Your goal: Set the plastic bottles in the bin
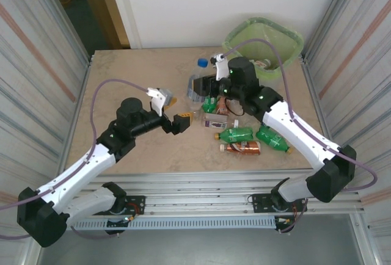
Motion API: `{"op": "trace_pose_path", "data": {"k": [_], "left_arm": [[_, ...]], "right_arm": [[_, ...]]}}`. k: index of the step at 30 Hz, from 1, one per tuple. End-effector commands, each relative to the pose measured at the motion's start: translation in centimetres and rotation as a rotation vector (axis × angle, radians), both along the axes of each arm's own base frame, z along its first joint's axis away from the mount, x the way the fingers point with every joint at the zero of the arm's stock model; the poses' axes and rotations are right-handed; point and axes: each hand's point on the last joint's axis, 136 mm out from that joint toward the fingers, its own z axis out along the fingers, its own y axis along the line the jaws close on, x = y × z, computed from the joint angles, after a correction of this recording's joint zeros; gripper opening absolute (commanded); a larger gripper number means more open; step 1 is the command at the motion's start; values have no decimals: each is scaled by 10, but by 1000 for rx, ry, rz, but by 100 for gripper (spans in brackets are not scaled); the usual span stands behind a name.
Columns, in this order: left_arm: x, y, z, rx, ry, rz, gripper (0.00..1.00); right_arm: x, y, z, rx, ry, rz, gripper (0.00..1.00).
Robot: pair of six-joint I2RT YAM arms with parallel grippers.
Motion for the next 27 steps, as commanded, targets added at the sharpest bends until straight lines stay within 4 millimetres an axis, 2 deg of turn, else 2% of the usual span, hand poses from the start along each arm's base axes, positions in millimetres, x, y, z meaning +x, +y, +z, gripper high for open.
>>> {"op": "trace_pose_path", "data": {"k": [1, 5, 7, 10, 15, 20, 24, 27], "left_arm": [[0, 6, 3, 0, -35, 30, 99], [-1, 8, -2, 4, -23, 39, 99], [0, 9, -4, 4, -17, 48, 99], [2, 12, -5, 3, -15, 67, 99], [3, 16, -7, 8, -11, 89, 99], [4, 18, -12, 12, 3, 107, 99], [4, 22, -15, 17, 10, 124, 99], [5, 25, -17, 23, 14, 141, 99]], "right_arm": [[4, -32, 58, 15, -128, -91, 37], [21, -73, 86, 17, -176, -219, 37], [33, -100, 96, 30, -187, -294, 38], [51, -136, 105, 48, -190, -383, 38], [79, -182, 109, 32, -189, -494, 38], [111, -212, 98, -15, -160, -561, 39], [139, -228, 74, -41, -88, -585, 39], [155, -232, 55, -58, -37, -585, 40]]}}
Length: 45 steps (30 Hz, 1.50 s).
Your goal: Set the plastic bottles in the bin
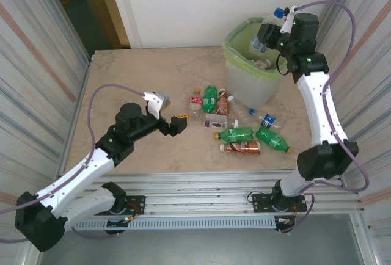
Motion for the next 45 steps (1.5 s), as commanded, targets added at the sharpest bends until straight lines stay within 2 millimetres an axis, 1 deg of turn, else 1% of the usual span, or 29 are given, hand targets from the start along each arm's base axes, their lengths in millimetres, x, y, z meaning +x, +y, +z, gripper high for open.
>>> {"op": "trace_pose_path", "data": {"k": [1, 4, 5, 7, 11, 16, 19, 22, 25, 28, 34, 38, 42, 45], "left_arm": [[-1, 8, 2, -6, -2, 37, 99], [0, 11, 1, -1, 2, 53, 99], [0, 13, 0, -2, 6, 59, 99], [0, 14, -1, -3, 6, 67, 99], [0, 19, -5, -8, 19, 89, 99], [4, 23, -6, -15, 38, 120, 99], [5, 27, -8, -22, 58, 143, 99], [6, 31, -11, -35, 76, 172, 99], [6, 36, -14, -48, 92, 199, 99], [6, 41, -16, -57, 103, 222, 99], [8, 49, -21, -59, 122, 266, 99], [9, 54, -23, -58, 124, 287, 99], [12, 58, -25, -55, 126, 320, 99], [16, 62, -28, -38, 151, 351, 99]], "right_arm": [[12, -1, -17, -22, 54, 25, 40], [23, -1, -37, -29, 107, 33, 40], [27, 0, -47, -32, 129, 40, 41], [33, 2, -47, -33, 132, 48, 41], [44, 2, -69, -39, 193, 55, 43], [53, 2, -90, -48, 244, 55, 45], [57, 3, -99, -50, 266, 58, 50], [60, 3, -105, -51, 288, 62, 58], [61, 3, -107, -52, 298, 61, 63], [61, 3, -105, -53, 297, 59, 69], [56, 3, -94, -55, 282, 54, 81], [50, 1, -81, -60, 261, 47, 85], [41, 0, -61, -69, 228, 41, 87], [31, -2, -45, -78, 202, 34, 89]]}}
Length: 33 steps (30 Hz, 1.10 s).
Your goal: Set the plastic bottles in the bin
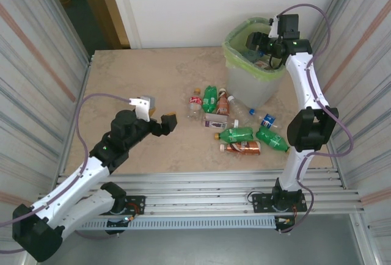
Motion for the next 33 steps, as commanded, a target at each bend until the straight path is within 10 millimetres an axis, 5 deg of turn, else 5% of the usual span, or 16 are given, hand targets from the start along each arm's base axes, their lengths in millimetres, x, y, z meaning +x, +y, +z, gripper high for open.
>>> {"op": "trace_pose_path", "data": {"k": [1, 10, 18, 33], "left_arm": [[8, 11, -1, 7, 27, 70, 99], [28, 14, -10, 9, 119, 94, 99], [46, 10, -23, 65, 173, 83, 99], [78, 10, -48, 101, 255, 74, 99]], "right_arm": [[-26, -3, 64, -33, -123, -1, 90], [-69, -14, 108, -72, -194, -58, 96], [-125, -34, 110, -119, -165, -140, 100], [-210, -56, 23, -77, -9, -290, 98]]}}
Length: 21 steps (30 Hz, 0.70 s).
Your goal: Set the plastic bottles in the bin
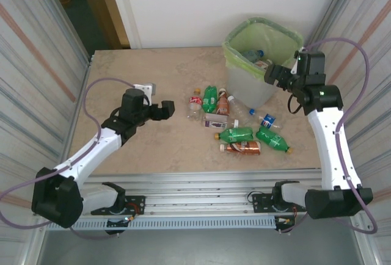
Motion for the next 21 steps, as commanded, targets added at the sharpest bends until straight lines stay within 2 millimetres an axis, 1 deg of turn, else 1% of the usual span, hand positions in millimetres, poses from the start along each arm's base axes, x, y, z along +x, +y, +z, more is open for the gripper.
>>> {"op": "trace_pose_path", "data": {"k": [1, 4, 6, 9, 12, 14, 18, 21], "left_arm": [[9, -12, 5, -13, 7, -49, 99], [17, -21, -8, -18, 55, -73, 99], [22, -26, -18, -14, 90, -83, 99], [31, -32, -27, -13, 122, -87, 99], [40, -36, -31, -15, 134, -85, 99], [45, -36, -35, -2, 146, -74, 99], [50, -35, -47, 30, 184, -67, 99], [51, -37, -57, 31, 204, -71, 99]], "right_arm": [[-22, -7, 0, 38, -24, -68, 98], [-37, -8, -7, 54, -20, -85, 98], [-44, -9, -11, 57, -15, -88, 98], [-50, -9, -24, 56, 20, -91, 98], [-49, -4, -37, 64, 52, -75, 98], [-48, -1, -44, 68, 76, -64, 98], [-45, 8, -50, 50, 91, -48, 98], [-47, 12, -53, 26, 83, -47, 98]]}}
